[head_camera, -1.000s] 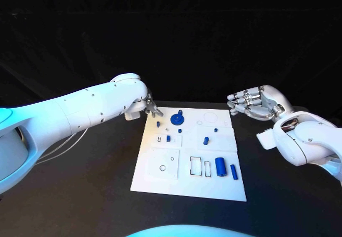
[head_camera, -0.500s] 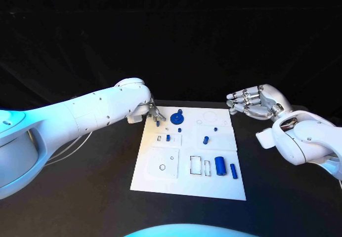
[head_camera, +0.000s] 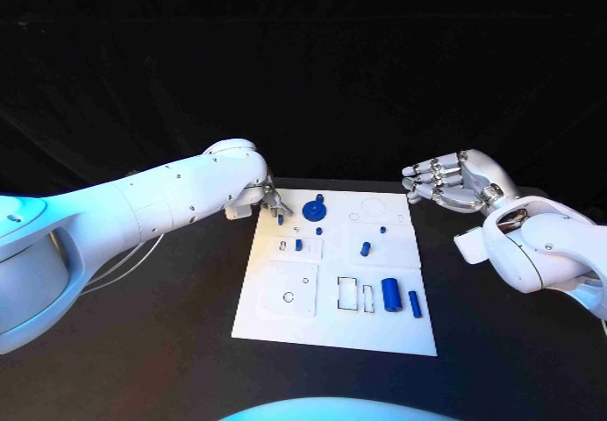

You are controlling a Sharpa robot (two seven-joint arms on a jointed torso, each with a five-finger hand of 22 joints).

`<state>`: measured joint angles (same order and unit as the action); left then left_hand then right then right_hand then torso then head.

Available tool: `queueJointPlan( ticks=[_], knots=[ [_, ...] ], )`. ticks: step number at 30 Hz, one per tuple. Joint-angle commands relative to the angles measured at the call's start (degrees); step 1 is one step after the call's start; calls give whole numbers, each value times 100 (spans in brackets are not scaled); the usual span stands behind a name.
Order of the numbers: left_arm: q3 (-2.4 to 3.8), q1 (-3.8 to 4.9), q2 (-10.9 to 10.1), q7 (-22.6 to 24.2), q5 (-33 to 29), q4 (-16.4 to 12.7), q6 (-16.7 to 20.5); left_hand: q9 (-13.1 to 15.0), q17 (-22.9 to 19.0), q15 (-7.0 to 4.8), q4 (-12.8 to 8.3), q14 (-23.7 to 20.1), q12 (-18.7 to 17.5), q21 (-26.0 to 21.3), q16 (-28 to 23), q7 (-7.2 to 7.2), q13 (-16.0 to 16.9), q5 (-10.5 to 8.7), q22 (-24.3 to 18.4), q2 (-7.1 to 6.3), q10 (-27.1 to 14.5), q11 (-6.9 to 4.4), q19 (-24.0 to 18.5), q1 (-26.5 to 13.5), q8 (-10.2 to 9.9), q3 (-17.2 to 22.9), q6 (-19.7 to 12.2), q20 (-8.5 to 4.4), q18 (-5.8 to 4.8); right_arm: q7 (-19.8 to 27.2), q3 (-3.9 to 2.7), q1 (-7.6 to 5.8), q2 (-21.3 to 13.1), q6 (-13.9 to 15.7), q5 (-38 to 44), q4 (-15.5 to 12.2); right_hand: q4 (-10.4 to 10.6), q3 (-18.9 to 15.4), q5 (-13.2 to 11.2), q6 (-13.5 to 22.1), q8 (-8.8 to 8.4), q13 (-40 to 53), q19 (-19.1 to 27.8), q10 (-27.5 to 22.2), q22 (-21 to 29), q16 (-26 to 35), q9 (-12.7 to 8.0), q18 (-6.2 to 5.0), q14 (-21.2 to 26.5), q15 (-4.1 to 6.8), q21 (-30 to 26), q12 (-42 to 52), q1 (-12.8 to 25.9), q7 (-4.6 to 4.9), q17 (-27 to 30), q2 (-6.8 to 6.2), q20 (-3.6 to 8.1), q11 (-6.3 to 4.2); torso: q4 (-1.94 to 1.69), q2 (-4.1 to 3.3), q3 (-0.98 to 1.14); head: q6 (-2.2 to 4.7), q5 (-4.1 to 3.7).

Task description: Assemble the parts on the task board

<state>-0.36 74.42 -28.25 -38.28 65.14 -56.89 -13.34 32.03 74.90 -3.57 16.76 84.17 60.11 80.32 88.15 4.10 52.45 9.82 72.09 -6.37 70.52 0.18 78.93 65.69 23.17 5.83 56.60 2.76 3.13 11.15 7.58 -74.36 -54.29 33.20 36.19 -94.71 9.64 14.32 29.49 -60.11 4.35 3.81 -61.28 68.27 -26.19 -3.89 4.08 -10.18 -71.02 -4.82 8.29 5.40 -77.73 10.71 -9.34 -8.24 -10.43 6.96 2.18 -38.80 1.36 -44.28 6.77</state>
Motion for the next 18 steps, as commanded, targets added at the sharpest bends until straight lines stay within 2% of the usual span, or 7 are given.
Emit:
queueJointPlan(
  ticks=[1,18],
  knots=[
    [2,-1,13,51,39,-17,-132,-11,1297,30,-16,508,46,24,38,-2,11,20,18,27,-23,-15,33,106,-22,-34,26,-1,90,43,-1,6,7,-54,20,1,-26,15,17,27,-39,-8,-4,-3,4,35,-7,-14,42,0,-38,-28,46,29,5,-13,-29,39,-3,-1,0,-4,-3],
    [2,-1,20,47,-20,-21,-247,-40,1396,-4,-30,544,127,89,108,-46,58,25,137,254,42,-57,102,567,6,124,93,-12,66,44,-1,9,13,-48,20,7,-31,21,21,27,-38,-8,-3,-3,10,33,-7,-15,44,0,-40,-29,42,28,9,-9,-30,38,-1,1,3,-18,11]
  ],
)
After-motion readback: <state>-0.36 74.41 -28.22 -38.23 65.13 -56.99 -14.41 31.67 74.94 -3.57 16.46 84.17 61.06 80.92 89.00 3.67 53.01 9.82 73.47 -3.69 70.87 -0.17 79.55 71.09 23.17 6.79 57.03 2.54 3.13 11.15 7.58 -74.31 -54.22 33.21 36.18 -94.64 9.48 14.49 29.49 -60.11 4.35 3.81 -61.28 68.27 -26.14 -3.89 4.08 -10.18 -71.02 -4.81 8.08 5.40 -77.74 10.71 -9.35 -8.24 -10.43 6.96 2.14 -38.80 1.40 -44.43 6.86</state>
